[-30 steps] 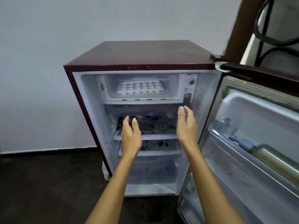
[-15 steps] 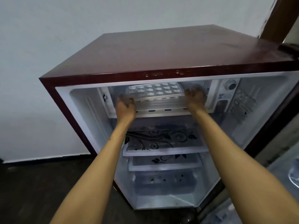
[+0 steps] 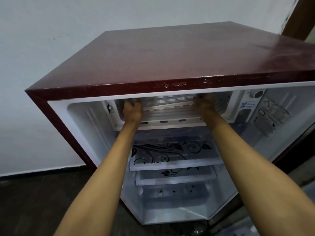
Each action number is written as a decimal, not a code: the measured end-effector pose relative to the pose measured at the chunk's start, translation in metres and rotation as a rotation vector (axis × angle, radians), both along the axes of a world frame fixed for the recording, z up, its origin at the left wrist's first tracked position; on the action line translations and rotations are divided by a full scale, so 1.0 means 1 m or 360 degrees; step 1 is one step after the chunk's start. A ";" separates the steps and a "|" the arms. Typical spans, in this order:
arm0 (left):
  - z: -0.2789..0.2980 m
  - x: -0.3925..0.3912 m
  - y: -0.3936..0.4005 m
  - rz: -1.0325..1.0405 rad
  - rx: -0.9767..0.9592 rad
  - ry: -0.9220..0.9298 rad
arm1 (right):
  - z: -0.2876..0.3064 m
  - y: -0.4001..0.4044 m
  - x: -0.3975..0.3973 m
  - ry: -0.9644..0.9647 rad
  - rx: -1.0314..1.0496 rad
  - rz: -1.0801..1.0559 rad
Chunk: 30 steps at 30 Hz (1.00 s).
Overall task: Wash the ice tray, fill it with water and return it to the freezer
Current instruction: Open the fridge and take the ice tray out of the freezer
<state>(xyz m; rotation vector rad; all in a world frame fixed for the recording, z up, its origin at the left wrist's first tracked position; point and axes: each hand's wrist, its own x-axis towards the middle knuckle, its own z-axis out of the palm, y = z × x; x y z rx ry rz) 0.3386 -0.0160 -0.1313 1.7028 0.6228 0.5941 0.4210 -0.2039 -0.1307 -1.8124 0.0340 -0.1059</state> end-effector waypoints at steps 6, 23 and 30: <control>0.008 -0.018 -0.010 0.0140 -0.0116 -0.0263 | 0.014 -0.012 -0.023 -0.0036 0.0362 -0.0218; 0.008 -0.204 -0.113 0.0163 -0.0782 -0.0422 | 0.008 -0.112 -0.242 0.0197 0.1091 -0.0563; -0.004 -0.295 -0.171 -0.0004 -0.0960 -0.0251 | -0.001 -0.176 -0.383 0.0179 0.1118 -0.0661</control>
